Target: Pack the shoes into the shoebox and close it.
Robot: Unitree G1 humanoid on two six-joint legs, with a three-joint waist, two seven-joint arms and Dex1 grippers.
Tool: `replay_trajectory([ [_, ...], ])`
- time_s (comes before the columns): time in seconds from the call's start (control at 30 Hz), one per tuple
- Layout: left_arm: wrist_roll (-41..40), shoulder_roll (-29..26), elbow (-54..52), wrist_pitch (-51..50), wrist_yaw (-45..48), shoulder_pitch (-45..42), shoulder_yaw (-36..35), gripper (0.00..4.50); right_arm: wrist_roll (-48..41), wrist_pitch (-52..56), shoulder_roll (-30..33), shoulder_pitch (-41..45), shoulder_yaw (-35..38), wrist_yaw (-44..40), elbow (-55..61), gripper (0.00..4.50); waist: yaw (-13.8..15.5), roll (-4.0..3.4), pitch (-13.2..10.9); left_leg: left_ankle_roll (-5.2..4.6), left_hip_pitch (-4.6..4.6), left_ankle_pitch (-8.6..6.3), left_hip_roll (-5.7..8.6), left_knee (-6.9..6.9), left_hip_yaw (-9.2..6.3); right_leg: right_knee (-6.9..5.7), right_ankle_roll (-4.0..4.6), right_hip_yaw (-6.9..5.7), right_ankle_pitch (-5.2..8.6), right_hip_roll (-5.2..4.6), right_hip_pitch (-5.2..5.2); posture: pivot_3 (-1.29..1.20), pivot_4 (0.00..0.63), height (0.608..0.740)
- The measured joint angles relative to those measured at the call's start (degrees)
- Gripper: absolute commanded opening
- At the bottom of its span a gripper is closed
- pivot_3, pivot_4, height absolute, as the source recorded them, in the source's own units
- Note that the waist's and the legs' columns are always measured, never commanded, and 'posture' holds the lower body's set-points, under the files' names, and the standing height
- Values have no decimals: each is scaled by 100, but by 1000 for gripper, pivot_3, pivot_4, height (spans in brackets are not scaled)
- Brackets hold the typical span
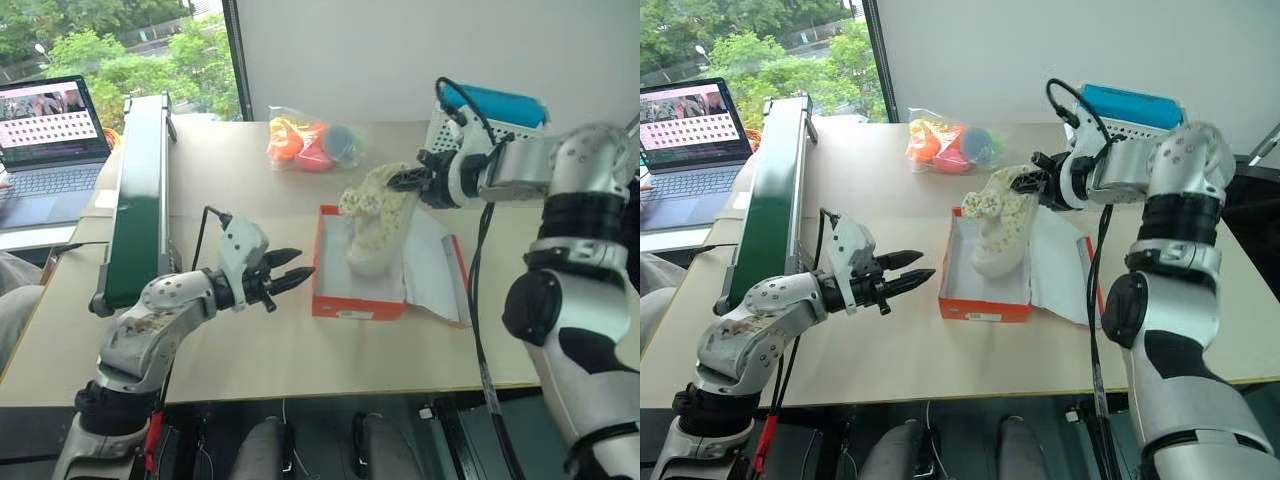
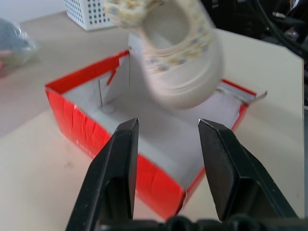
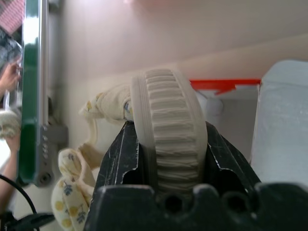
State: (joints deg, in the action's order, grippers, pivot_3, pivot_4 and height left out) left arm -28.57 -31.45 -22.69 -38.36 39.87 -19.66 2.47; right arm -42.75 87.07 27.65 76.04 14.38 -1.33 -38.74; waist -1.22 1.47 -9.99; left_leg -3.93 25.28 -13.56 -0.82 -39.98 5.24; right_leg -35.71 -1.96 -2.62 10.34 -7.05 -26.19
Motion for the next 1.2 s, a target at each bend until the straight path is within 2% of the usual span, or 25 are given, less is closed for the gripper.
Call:
replay_trajectory([
  [0.27, 4, 142, -47, 104, 12, 160, 28, 2082, 1193, -630, -71, -82, -1924, -1840, -1048, 1160, 24, 0, 0, 0, 2, 1, 2, -2, 0, -4, -1, 0, -1, -2, -1, 0, 150, 708],
  [0.47, 210, -209, -140, 505, 388, 456, 161, 2082, 2032, -1468, -180, -53, -2543, -2899, -1976, 1160, 17, 0, 0, 3, 0, 1, 1, -4, 0, -7, -1, -1, -1, -1, -2, 0, 150, 708],
  [0.63, 395, -250, -140, 641, 421, 496, 275, 2082, 2559, -2071, -305, 0, -2538, -3311, -2498, 1160, 28, 0, 0, 4, 0, 2, 1, -4, -1, -8, -1, -2, -1, -1, -1, 0, 150, 708],
  [0.67, 397, -246, -140, 666, 421, 496, 287, 2139, 2623, -2129, -320, 4, -2518, -3336, -2547, 1917, 28, -1, 0, 5, 0, 3, 1, -4, -1, -8, -1, -2, -1, -1, -1, 0, 150, 708],
  [0.7, 401, -244, -140, 700, 419, 494, 295, 2139, 2687, -2205, -340, 7, -2470, -3343, -2611, 2106, 28, -1, 0, 6, 0, 3, 0, -4, -1, -8, -1, -2, -1, -1, -1, 0, 150, 708],
  [0.83, 422, -242, -139, 733, 418, 491, 306, 2139, 2922, -2396, -394, 7, -2420, -3366, -2689, 3470, 28, -1, 0, 8, 0, 4, 1, -4, -1, -10, -1, -2, -1, -1, -1, 0, 150, 708],
  [1.0, 509, -212, -112, 808, 418, 438, 319, 2139, 3118, -2577, -390, 223, -2235, -3252, -2414, 3470, 23, -2, -1, 9, 0, 5, 0, -3, 1, -13, -1, 0, -1, -1, -5, 0, 150, 708],
  [1.2, 580, -133, 44, 837, 406, 270, 316, 2139, 3130, -2139, -147, 365, -2068, -3199, -585, 3470, 28, -2, -1, 9, 0, 5, 0, -3, -1, -14, -1, -2, -1, -1, -5, 0, 150, 708],
])
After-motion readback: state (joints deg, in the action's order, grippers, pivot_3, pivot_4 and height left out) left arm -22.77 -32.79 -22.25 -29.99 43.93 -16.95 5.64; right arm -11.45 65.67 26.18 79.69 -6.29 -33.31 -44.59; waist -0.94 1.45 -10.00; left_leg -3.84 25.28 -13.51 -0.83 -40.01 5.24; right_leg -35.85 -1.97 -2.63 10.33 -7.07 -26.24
